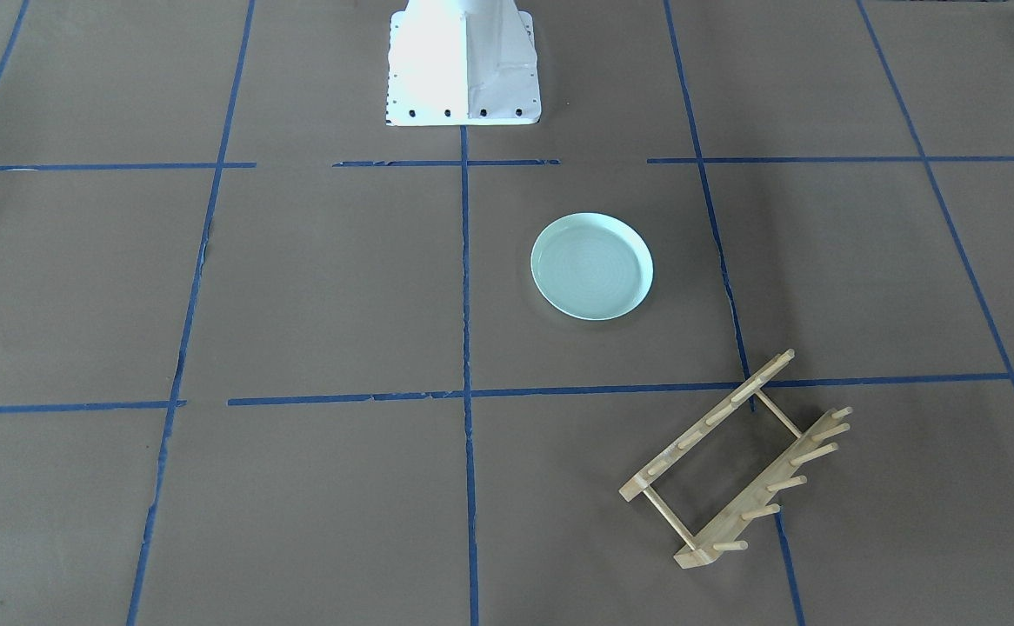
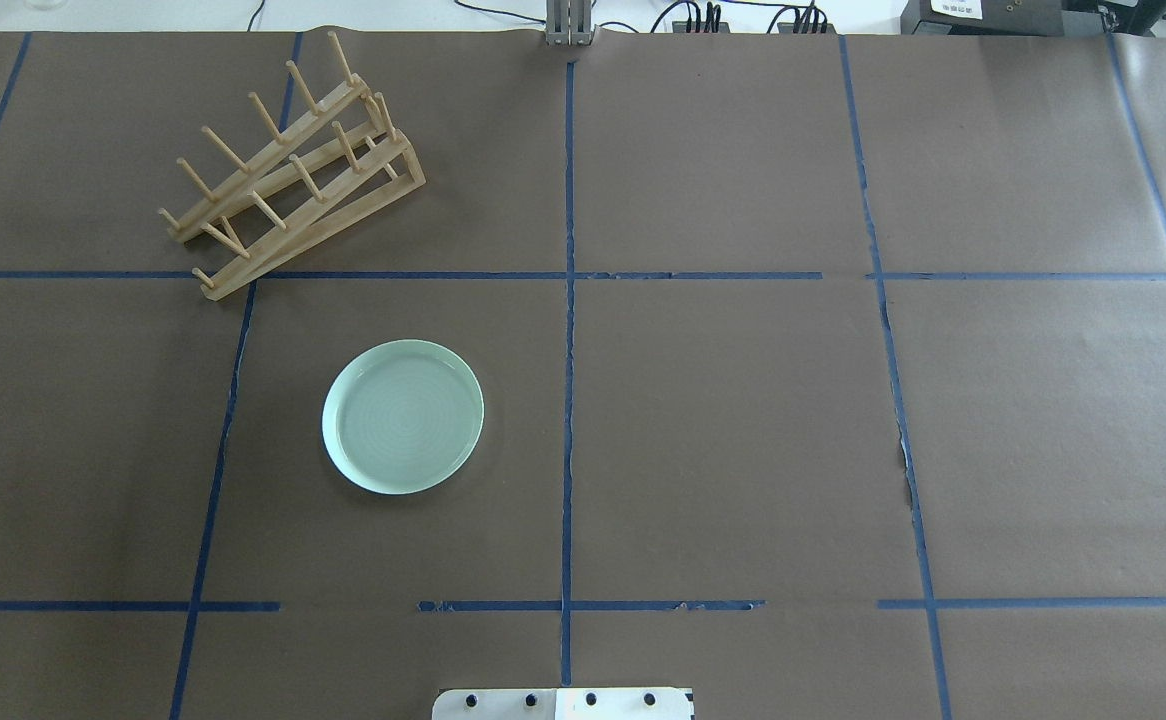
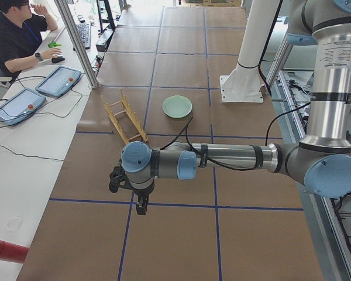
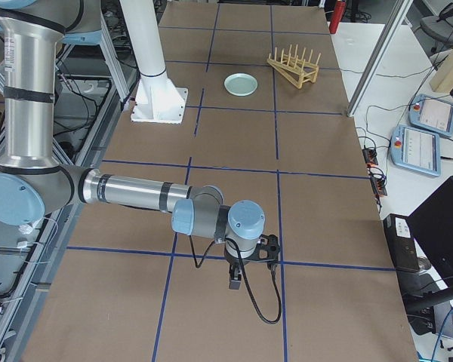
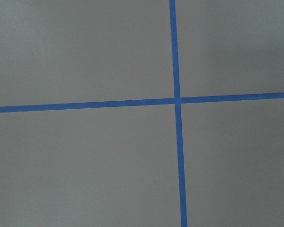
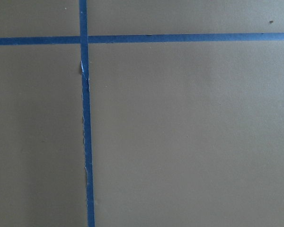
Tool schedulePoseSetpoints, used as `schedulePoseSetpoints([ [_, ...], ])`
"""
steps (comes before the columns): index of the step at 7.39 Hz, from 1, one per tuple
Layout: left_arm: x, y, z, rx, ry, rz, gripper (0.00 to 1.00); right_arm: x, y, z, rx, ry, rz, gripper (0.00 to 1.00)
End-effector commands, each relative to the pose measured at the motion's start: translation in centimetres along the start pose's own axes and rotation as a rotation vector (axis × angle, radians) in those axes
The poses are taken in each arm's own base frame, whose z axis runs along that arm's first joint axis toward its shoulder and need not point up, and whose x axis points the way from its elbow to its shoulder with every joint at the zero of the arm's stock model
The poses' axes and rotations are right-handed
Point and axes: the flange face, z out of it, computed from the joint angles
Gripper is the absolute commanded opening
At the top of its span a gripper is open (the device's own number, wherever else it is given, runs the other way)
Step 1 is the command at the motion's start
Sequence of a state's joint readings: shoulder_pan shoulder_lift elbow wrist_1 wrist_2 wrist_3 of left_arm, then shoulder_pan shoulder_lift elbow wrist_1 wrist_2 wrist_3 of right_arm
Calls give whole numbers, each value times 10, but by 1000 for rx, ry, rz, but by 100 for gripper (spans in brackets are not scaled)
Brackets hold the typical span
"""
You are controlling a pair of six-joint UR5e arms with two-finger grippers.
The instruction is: Place plate on rack
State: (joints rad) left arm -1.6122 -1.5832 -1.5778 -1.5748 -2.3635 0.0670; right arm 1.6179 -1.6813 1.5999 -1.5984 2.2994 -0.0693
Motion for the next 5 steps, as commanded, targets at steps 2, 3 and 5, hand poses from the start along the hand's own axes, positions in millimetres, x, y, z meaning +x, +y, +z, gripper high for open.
schedulePoseSetpoints([
  [2,22,-14,-20,40,-3,33,100,0,0,0,0,0,1,100],
  [3,56,-29,-41,82,0,3,100,0,0,0,0,0,-1,100],
  [5,165,-45,-67,137,36,25,100,0,0,0,0,0,1,100],
])
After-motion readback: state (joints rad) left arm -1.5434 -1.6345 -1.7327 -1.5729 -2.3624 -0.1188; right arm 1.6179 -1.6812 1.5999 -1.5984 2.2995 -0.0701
